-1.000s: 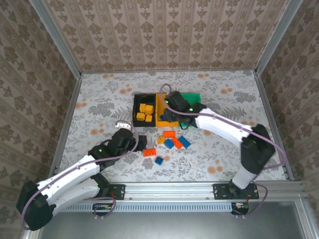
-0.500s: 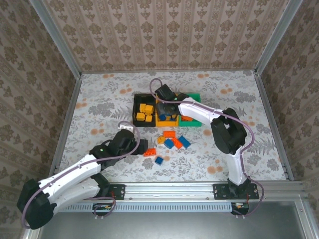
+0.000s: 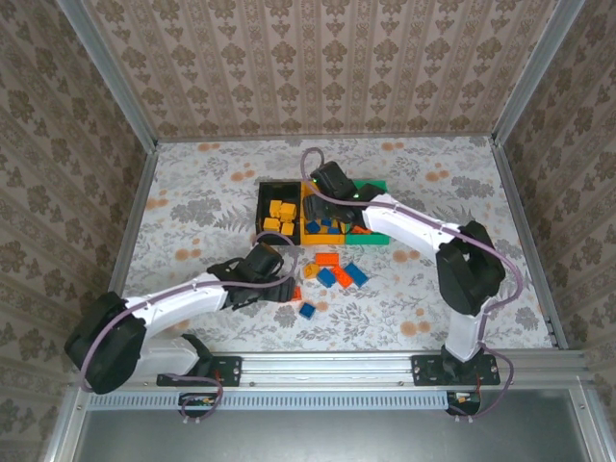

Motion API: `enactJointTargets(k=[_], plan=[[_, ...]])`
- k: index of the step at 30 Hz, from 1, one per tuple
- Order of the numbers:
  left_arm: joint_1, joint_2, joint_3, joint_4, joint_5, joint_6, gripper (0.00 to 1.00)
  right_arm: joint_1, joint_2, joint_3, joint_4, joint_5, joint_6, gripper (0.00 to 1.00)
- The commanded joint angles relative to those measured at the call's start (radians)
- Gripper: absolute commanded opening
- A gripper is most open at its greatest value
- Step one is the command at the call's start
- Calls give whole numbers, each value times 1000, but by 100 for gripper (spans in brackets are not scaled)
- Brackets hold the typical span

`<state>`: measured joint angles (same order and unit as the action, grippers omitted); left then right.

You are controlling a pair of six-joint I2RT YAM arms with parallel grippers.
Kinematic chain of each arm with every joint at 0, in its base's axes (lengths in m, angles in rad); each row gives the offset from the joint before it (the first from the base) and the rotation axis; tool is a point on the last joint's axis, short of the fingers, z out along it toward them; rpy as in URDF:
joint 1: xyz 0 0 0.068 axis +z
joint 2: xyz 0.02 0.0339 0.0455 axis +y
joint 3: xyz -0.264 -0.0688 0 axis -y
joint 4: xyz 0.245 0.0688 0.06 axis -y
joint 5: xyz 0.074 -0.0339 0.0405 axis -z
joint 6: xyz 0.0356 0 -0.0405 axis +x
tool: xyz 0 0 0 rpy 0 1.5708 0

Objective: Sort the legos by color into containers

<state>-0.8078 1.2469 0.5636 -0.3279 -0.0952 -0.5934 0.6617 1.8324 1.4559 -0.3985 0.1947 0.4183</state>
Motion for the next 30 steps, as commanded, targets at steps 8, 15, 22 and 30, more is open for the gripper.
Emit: enactJointTargets(k=[8, 15, 22, 30], plan=[[42, 76, 38, 57, 18, -28, 71, 9, -164, -136, 67, -9, 6, 71], [30, 126, 39, 10, 40, -28, 56, 9, -184, -161, 74, -1, 2, 71], [26, 83, 66, -31, 21, -12, 36, 6, -218, -204, 80, 10, 11, 71], [-38, 122, 313, -58, 15, 93, 34, -47, -372, -417, 100, 39, 73, 71]])
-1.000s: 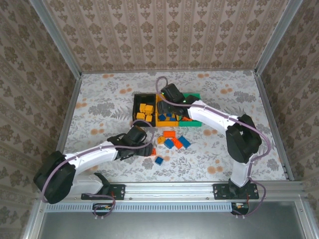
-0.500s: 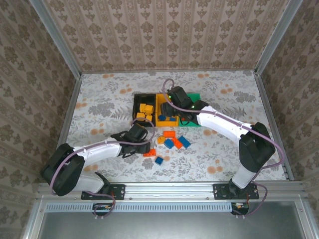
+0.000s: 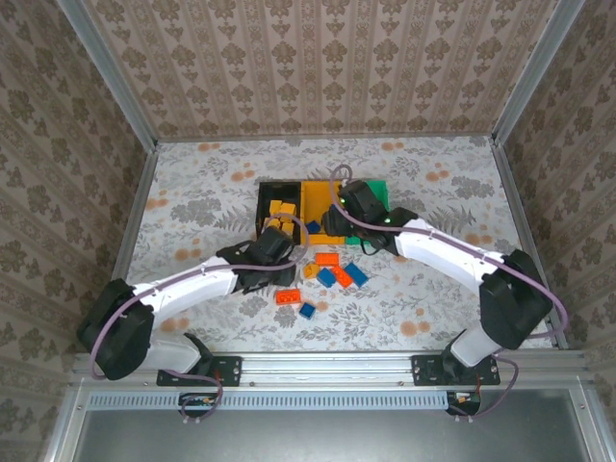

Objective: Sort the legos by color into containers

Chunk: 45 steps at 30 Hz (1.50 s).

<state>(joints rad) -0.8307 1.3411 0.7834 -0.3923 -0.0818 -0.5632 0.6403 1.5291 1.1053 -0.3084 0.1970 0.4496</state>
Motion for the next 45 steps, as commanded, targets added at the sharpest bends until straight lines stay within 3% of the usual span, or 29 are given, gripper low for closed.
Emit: enactJointTargets(k=[1, 8, 12, 21, 23, 27, 34, 38, 45], plan=[[-18, 57, 129, 19, 7, 76, 34, -36, -94, -98, 6, 43, 51, 71], [-33, 363, 493, 109, 92, 177, 33, -114, -294, -308, -42, 78, 101, 71], [-25, 514, 680, 83, 69, 209, 31, -145, -387, -387, -74, 79, 109, 71], [47, 592, 720, 106, 15, 152, 32, -154, -489, -437, -85, 70, 112, 72], [57, 603, 713, 106, 20, 144, 39, -154, -489, -437, -74, 59, 112, 72], [63, 613, 708, 113, 45, 139, 65, -154, -482, -430, -58, 25, 105, 73], [40, 541, 711, 131, 69, 141, 83, -150, -432, -426, -33, -125, 53, 74], [11, 440, 672, 154, 74, 147, 100, -115, -366, -426, -31, -176, 24, 74], [-30, 200, 459, 203, 40, 142, 100, 4, -203, -387, -6, -162, 4, 73]])
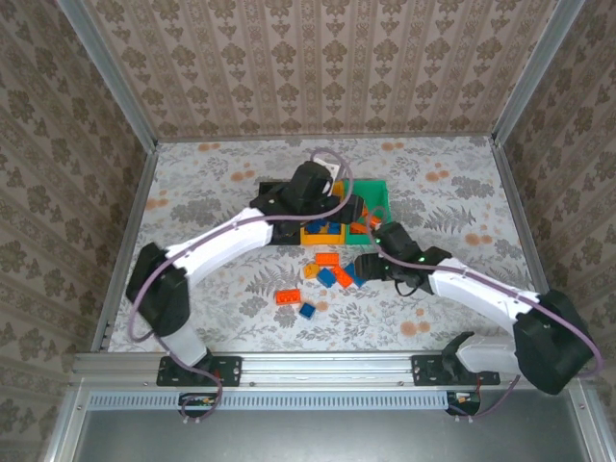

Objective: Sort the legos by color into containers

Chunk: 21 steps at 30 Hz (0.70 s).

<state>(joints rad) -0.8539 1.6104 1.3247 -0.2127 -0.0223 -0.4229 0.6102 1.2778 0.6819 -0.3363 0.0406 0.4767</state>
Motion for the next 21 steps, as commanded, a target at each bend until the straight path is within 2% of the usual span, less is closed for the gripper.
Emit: enactJointTargets(k=[1, 7, 11, 17, 20, 21], plan=[[-8, -100, -123, 27, -30, -4, 100, 40, 67, 43, 24, 8, -21, 73], [-4, -320, -393, 14, -132, -64, 100, 48, 205, 93, 35, 44, -19, 71], [16, -446, -537, 0, -167, -123, 100, 46, 254, 116, 8, 122, 15, 65], [43, -592, -673, -35, -190, -178, 100, -1, 227, 72, -20, 200, 73, 55], [54, -643, -704, -52, -198, -189, 100, -19, 193, 51, -16, 183, 71, 55], [58, -655, -712, -55, -197, -189, 100, -18, 183, 49, -2, 163, 60, 58]])
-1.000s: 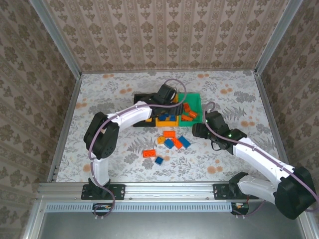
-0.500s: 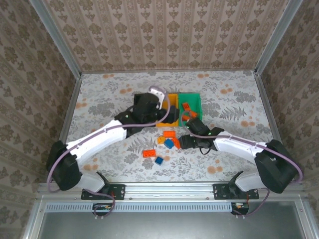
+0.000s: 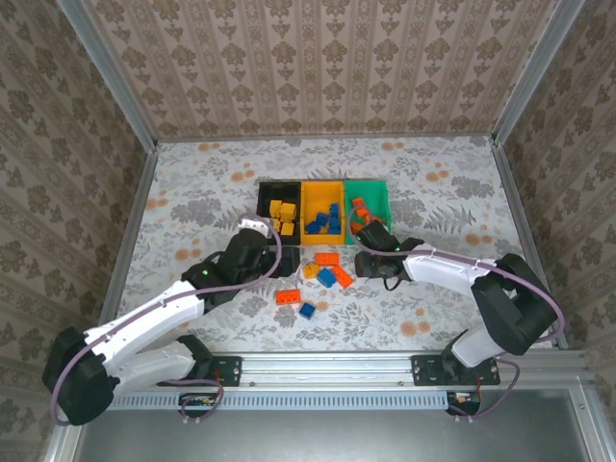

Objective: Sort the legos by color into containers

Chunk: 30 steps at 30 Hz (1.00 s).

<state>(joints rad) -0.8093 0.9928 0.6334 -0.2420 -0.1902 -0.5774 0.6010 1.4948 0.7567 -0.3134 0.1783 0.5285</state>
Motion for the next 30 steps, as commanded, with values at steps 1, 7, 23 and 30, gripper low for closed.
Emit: enactJointTargets(k=[1, 7, 23, 30], plan=[[18, -47, -25, -28, -29, -35, 100, -7, -39, -24, -12, 1, -5, 62], [34, -69, -41, -25, -17, -38, 100, 6, 10, 40, -22, -24, -49, 75], [50, -53, -78, 17, 7, -52, 100, 3, 91, 35, -57, -3, -44, 38], [50, -35, -97, 31, 10, -56, 100, 3, -81, 20, -124, -22, -53, 31]])
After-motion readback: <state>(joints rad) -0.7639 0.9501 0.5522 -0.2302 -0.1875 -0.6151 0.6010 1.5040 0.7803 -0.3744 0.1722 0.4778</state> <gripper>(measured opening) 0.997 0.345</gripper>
